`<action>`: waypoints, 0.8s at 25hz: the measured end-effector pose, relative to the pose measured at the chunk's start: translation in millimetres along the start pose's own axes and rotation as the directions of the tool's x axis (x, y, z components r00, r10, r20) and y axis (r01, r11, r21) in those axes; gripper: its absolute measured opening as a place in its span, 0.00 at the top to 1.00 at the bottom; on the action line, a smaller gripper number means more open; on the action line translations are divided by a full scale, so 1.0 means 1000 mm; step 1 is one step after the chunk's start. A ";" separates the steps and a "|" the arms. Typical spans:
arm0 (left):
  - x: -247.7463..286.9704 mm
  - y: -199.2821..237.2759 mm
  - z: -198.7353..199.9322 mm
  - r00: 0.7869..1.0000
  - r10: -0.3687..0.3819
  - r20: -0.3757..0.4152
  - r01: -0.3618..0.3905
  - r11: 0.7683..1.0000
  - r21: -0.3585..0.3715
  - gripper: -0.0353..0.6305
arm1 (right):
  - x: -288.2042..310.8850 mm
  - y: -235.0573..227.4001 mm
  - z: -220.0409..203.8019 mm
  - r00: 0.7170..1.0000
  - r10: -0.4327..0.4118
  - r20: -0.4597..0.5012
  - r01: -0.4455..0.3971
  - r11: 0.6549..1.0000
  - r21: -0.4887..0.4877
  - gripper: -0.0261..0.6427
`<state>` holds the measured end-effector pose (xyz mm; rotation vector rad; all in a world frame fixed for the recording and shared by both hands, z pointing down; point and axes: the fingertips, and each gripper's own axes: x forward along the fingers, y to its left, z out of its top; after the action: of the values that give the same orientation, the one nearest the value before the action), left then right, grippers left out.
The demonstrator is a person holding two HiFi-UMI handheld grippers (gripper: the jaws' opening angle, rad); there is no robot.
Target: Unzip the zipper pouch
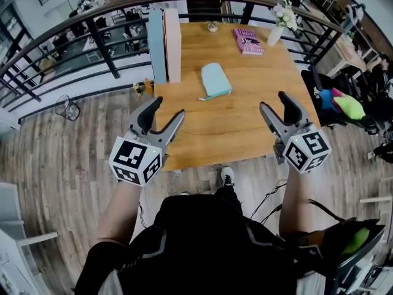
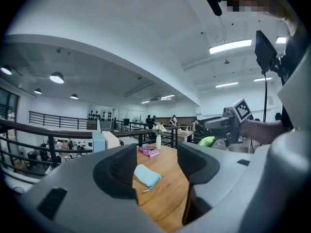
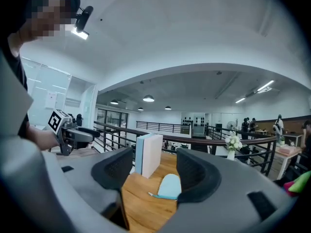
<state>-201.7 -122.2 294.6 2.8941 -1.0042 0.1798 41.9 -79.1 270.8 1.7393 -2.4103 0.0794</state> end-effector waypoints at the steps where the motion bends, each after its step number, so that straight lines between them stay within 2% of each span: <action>1: 0.006 -0.001 0.000 1.000 0.018 -0.002 -0.018 1.000 0.003 0.53 | 0.006 -0.007 -0.003 1.000 0.022 0.002 -0.022 1.000 -0.006 0.53; 5: 0.035 -0.004 0.004 0.995 0.096 0.013 -0.096 0.995 0.007 0.52 | 0.028 -0.038 -0.008 0.994 0.109 -0.001 -0.109 0.993 -0.055 0.53; 9: 0.067 -0.011 0.005 0.987 0.160 0.008 -0.159 0.987 -0.014 0.52 | 0.047 -0.072 -0.011 0.980 0.197 -0.001 -0.196 0.979 -0.060 0.53; 15: 0.111 -0.021 0.000 0.978 0.201 -0.058 -0.203 0.979 -0.032 0.52 | 0.084 -0.113 -0.021 0.949 0.313 -0.028 -0.315 0.946 -0.084 0.53; 20: 0.124 -0.023 -0.010 0.964 0.257 -0.062 -0.261 0.962 -0.082 0.52 | 0.111 -0.134 -0.041 0.914 0.402 -0.055 -0.405 0.911 -0.082 0.54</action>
<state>-92.3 -179.1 320.1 2.6554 -1.3433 0.2148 138.6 -219.7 321.9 1.1657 -2.6604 0.0498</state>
